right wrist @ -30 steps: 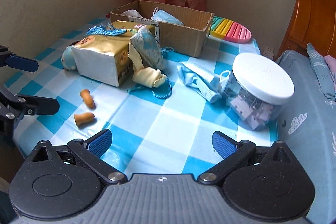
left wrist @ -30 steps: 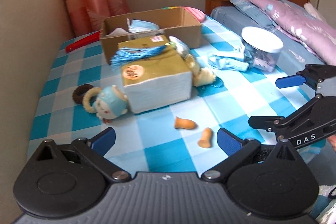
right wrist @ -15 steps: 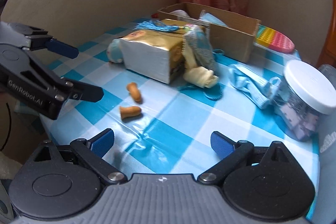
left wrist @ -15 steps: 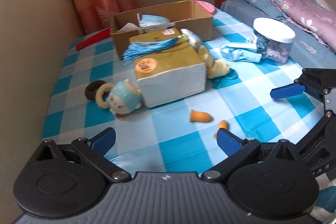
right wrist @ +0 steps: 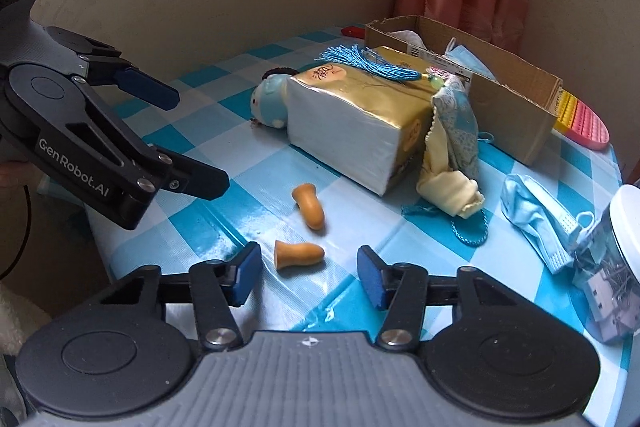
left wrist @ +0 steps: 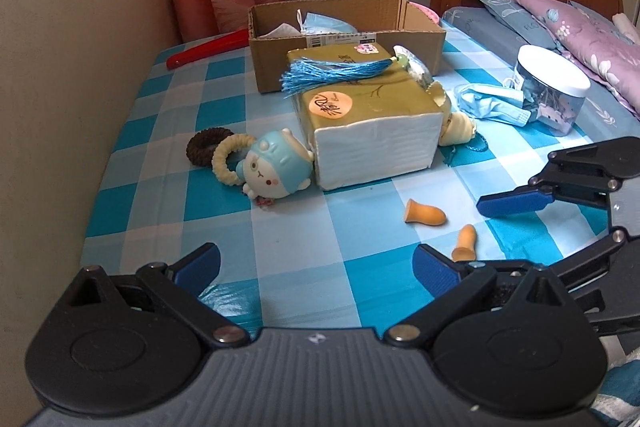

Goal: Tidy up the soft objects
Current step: 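Lower the right tool onto an orange earplug and close on it, then carry the earplug into the box with the right tool while the left tool grasps another earplug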

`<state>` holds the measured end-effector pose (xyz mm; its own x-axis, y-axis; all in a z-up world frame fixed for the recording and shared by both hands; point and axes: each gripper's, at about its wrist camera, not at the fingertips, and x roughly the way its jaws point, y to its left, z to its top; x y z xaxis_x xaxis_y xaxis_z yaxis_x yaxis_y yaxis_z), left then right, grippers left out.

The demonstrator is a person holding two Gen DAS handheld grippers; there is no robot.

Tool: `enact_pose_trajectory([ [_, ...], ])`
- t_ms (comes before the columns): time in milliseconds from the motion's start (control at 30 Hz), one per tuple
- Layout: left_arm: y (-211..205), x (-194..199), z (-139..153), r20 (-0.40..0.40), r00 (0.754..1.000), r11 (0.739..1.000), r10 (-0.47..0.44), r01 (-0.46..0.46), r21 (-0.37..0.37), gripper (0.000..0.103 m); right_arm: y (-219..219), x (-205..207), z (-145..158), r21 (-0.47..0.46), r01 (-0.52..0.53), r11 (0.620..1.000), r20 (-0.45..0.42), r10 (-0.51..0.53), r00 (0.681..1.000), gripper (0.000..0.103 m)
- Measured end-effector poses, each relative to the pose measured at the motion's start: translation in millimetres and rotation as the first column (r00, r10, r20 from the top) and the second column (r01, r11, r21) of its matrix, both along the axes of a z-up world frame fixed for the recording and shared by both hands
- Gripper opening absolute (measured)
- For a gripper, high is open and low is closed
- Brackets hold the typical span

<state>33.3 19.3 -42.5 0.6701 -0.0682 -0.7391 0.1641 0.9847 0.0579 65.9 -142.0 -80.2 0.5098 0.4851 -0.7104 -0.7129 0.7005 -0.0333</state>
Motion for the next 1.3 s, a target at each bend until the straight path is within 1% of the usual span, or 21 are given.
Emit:
enact_pose_trajectory([
  [100,2.6,0.8,-0.9,-0.002,1.0,1.0,-0.004,0.004,-0.012,0.102,3.0,-0.1,0.0,0.002,-0.012,1.0,0.002,0.012,1.0,0.048],
  [167,4.0,1.8,-1.4,-0.004,1.0,1.0,-0.008,0.007,-0.019,0.102,4.6,-2.0,0.8,-0.003,-0.019,1.0,0.009,0.019,1.0,0.041],
  [200,4.6,2.4,-1.7,-0.005,1.0,1.0,-0.008,0.008,-0.022,0.102,4.7,-2.8,1.5,-0.003,-0.021,1.0,0.009,0.021,1.0,0.032],
  [233,4.8,2.8,-2.0,-0.007,1.0,1.0,-0.01,0.01,-0.024,0.102,4.6,-3.1,1.8,-0.004,-0.022,1.0,0.009,0.022,1.0,0.031],
  [367,2.6,3.8,-2.0,-0.007,1.0,0.999,-0.027,0.026,-0.027,0.102,3.8,-2.4,1.2,-0.008,-0.013,1.0,0.01,0.013,1.0,0.031],
  [567,-6.9,5.9,-1.8,-0.005,0.998,0.997,-0.066,0.066,-0.026,0.102,-11.5,-2.2,1.4,-0.014,0.039,0.999,0.015,-0.039,0.999,0.031],
  [733,-19.5,9.6,-2.0,0.005,0.993,0.993,-0.118,0.118,-0.029,0.097,-27.3,-1.9,1.4,-0.012,0.083,0.996,0.016,-0.083,0.996,0.031],
  [800,-25.0,12.4,-2.1,0.005,0.99,0.99,-0.138,0.139,-0.037,0.088,-32.0,-2.3,1.1,-0.005,0.091,0.996,0.012,-0.091,0.996,0.031],
  [933,-37.4,18.0,-4.0,0.006,0.984,0.983,-0.179,0.179,-0.047,0.075,-35.6,-2.2,0.2,0.01,0.097,0.995,0.007,-0.097,0.995,0.031],
  [967,-40.1,19.8,-5.3,0.005,0.983,0.982,-0.185,0.185,-0.051,0.07,-35.8,-2.6,0.1,0.01,0.097,0.995,0.007,-0.097,0.995,0.031],
  [1067,-46.4,25.7,-10.1,-0.009,0.981,0.979,-0.193,0.192,-0.074,0.068,-35.8,-3.3,0.1,0.012,0.095,0.995,0.007,-0.095,0.995,0.031],
  [1133,-48.8,28.3,-13.3,-0.019,0.98,0.977,-0.196,0.193,-0.089,0.063,-35.6,-1.8,-0.1,0.016,0.095,0.995,0.004,-0.095,0.996,0.031],
  [1300,-53.6,29.7,-19.5,-0.022,0.981,0.978,-0.193,0.191,-0.086,0.052,-36.6,-1.5,-0.3,0.027,0.096,0.995,0.001,-0.096,0.995,0.031],
])
